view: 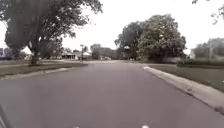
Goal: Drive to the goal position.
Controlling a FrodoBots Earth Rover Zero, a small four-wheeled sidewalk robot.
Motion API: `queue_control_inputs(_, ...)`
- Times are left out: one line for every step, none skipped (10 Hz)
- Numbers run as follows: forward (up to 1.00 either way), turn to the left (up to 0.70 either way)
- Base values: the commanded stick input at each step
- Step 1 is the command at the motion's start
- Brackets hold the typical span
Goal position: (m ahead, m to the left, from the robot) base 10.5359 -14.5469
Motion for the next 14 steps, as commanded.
queue_control_inputs(0.70, 0.00)
queue_control_inputs(0.70, 0.00)
queue_control_inputs(0.70, 0.00)
queue_control_inputs(0.70, 0.00)
queue_control_inputs(0.70, 0.00)
queue_control_inputs(0.70, 0.00)
queue_control_inputs(0.70, 0.00)
queue_control_inputs(0.70, 0.00)
queue_control_inputs(0.70, 0.00)
queue_control_inputs(0.70, 0.00)
queue_control_inputs(0.70, 0.00)
queue_control_inputs(0.70, 0.00)
queue_control_inputs(0.70, -0.24)
queue_control_inputs(0.70, -0.35)
